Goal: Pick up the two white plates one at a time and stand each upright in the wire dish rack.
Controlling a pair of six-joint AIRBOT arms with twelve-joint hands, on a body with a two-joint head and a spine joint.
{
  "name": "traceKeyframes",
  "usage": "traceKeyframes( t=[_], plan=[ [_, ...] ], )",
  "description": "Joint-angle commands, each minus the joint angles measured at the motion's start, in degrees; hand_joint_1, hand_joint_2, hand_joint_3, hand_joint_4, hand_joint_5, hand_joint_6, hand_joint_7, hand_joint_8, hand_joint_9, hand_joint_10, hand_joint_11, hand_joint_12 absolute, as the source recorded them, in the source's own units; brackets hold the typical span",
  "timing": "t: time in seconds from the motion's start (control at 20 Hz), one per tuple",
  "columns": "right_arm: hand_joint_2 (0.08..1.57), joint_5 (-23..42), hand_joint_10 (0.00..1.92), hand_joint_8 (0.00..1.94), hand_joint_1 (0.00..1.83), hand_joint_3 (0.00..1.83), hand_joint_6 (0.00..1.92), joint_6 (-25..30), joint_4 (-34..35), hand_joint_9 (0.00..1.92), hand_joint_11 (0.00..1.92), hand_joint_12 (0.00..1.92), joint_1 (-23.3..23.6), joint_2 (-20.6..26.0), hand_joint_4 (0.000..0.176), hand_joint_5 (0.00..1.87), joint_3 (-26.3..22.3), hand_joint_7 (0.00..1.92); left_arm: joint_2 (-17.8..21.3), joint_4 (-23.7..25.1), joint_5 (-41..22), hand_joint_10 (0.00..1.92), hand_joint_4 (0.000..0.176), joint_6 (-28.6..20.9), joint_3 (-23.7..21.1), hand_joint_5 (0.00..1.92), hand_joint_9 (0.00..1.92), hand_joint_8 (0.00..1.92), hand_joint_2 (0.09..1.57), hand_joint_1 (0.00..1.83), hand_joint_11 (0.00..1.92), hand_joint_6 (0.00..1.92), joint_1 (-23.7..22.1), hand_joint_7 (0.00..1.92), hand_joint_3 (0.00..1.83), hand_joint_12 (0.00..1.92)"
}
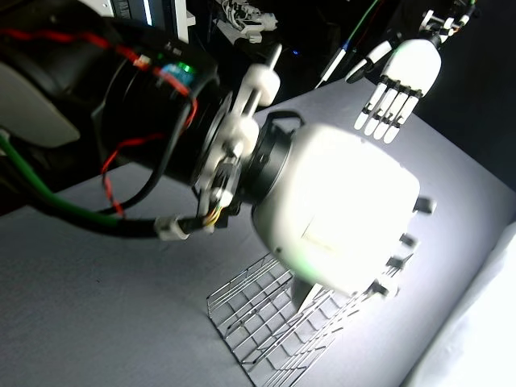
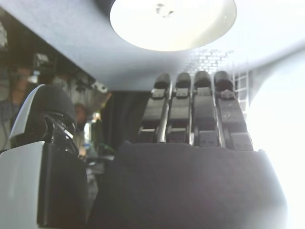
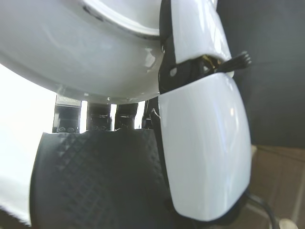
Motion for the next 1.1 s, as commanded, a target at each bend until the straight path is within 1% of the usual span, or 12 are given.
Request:
traceKeyframes(
  t=[0.0,0.1,0.15,0.25,0.35,0.4,0.45,0.55,0.9,0.95,1.0,1.05],
  plan=[
    [1.06,7.84,1.06,0.97,1.28,0.0,0.61,0.65,0.66,0.95,0.55,1.73,0.43,0.52,0.0,1.1,0.35,1.13,-0.04,-5.65,-0.91,0.01,0.0,-0.14,-0.05,0.05,0.06,0.01,1.18,0.0,0.06,0.01,-0.1,0.05,0.0,0.06],
    [1.05,8.57,1.16,0.79,1.39,0.0,0.61,0.65,0.5,0.98,0.6,1.66,-1.38,0.94,0.0,1.09,0.79,1.17,-0.77,-7.48,-0.07,0.01,0.0,-0.34,0.47,0.03,0.05,0.0,1.19,0.0,0.05,0.0,-0.08,0.04,0.0,0.06],
    [1.06,8.75,1.18,0.81,1.39,0.0,0.59,0.65,0.47,0.96,0.55,1.7,-1.84,1.1,0.0,1.09,0.8,1.16,-1.15,-7.57,0.06,0.01,0.0,-0.34,0.82,0.04,0.06,0.01,1.19,0.0,0.07,0.01,-0.18,0.04,0.0,0.06],
    [1.06,9.67,1.19,0.87,1.39,0.0,0.58,0.65,0.39,0.97,0.59,1.65,-3.79,1.5,0.0,1.09,0.79,1.13,-2.85,-7.61,0.08,0.01,0.0,-0.2,2.76,0.05,0.08,0.01,1.19,0.0,0.09,0.01,-0.43,0.05,0.0,0.07],
    [1.05,10.61,1.16,0.82,1.4,0.0,0.54,0.65,0.13,0.98,0.58,1.65,-5.61,1.78,0.0,1.12,0.79,1.16,-4.02,-8.28,0.28,0.01,0.0,0.83,4.46,0.06,0.08,0.01,1.18,0.0,0.08,0.01,0.06,0.06,0.0,0.07],
    [1.04,11.16,1.12,0.75,1.4,0.0,0.56,0.66,0.09,1.0,0.63,1.59,-6.44,1.92,0.0,1.12,0.79,1.19,-4.38,-9.69,0.63,0.01,0.0,1.93,4.94,0.05,0.07,0.01,1.17,0.0,0.07,0.01,0.81,0.05,0.0,0.07],
    [1.06,11.49,1.14,0.77,1.39,0.0,0.71,0.66,0.02,0.98,0.65,1.56,-7.14,2.0,0.0,1.05,0.79,1.15,-4.69,-10.75,0.67,0.0,0.0,2.61,5.19,0.04,0.06,0.0,1.17,0.0,0.07,0.0,1.53,0.04,0.0,0.06],
    [1.08,12.43,1.15,0.83,1.39,0.0,0.83,0.67,-0.5,0.96,0.66,1.53,-8.75,2.22,0.0,0.99,0.78,1.11,-5.21,-10.71,0.94,0.0,0.0,3.58,5.08,0.03,0.05,0.0,1.16,0.0,0.06,0.0,2.32,0.03,0.0,0.06],
    [1.08,15.32,1.13,0.79,1.39,0.0,0.86,0.67,-1.83,0.98,0.72,1.42,-13.53,2.94,0.0,0.97,0.9,1.12,-5.24,-11.57,3.28,0.01,0.0,10.57,2.28,0.03,0.05,0.01,1.17,0.0,0.06,0.01,5.4,0.04,0.0,0.06],
    [1.08,15.67,1.14,0.79,1.39,0.0,0.9,0.67,-1.85,0.96,0.69,1.41,-13.9,2.94,0.0,0.96,0.94,1.12,-5.24,-12.2,3.28,0.01,0.0,11.65,2.25,0.03,0.05,0.01,1.18,0.0,0.06,0.01,6.03,0.03,0.0,0.06],
    [1.09,15.86,1.17,0.8,1.38,0.0,0.91,0.67,-1.88,0.92,0.53,1.5,-14.31,2.94,0.0,0.96,1.01,1.12,-5.24,-12.47,3.28,0.01,0.0,12.73,2.19,0.04,0.06,0.01,1.18,0.0,0.07,0.01,6.66,0.04,0.0,0.07],
    [1.11,16.19,0.91,0.94,1.25,0.01,0.99,0.67,-2.39,0.78,0.22,1.6,-14.85,2.94,0.0,0.94,1.14,1.04,-5.26,-12.62,3.39,0.0,0.0,13.74,2.12,0.03,0.05,0.0,1.17,0.0,0.05,0.0,7.39,0.03,0.0,0.06]
  ],
)
